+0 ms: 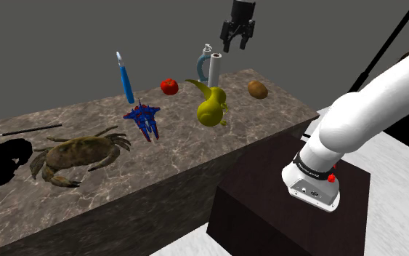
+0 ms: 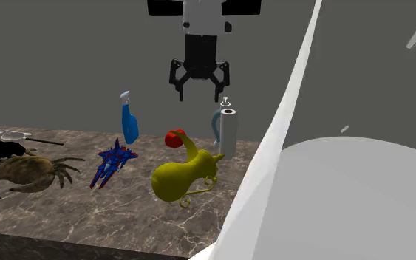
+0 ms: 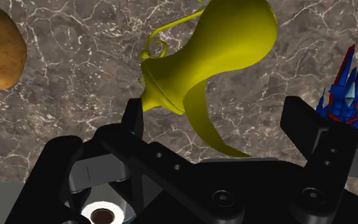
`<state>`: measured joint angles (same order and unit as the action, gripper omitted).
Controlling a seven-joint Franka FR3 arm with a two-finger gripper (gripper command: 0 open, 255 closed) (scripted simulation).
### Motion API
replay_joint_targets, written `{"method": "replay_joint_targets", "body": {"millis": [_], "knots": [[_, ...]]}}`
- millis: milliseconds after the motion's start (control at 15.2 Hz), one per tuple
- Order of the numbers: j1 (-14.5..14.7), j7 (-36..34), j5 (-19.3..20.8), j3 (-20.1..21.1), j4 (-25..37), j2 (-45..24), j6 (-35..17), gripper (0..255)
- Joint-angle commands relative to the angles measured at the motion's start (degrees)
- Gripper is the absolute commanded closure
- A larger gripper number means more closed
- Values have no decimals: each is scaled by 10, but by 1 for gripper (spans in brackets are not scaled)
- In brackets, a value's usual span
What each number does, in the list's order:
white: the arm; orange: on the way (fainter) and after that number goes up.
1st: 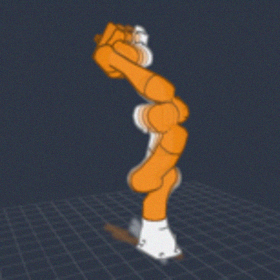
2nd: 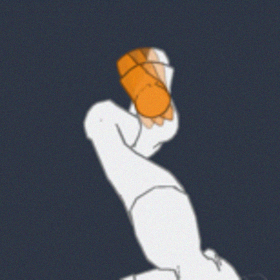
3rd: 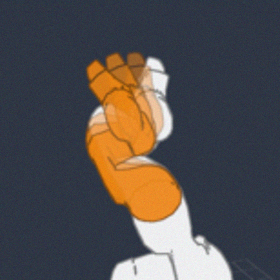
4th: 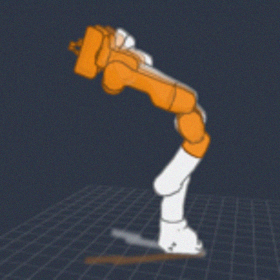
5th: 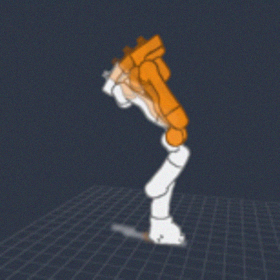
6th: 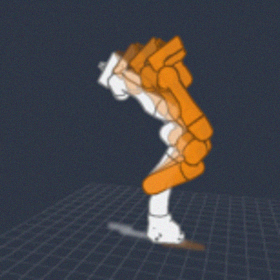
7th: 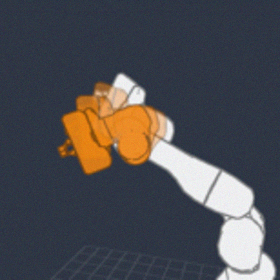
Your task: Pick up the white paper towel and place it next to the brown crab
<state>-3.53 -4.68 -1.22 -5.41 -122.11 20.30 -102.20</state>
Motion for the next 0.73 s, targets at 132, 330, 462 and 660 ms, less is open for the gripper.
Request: {"method": "replay_joint_targets", "body": {"millis": [132, 330, 462, 660], "knots": [[-10, 5, 5, -14, 49, -80, -33, 0], [-18, 8, 5, -24, 92, -139, -50, 0], [-24, 10, 4, -31, 123, -179, -59, 0], [-33, 13, 0, -40, 176, -240, -68, 0]]}}
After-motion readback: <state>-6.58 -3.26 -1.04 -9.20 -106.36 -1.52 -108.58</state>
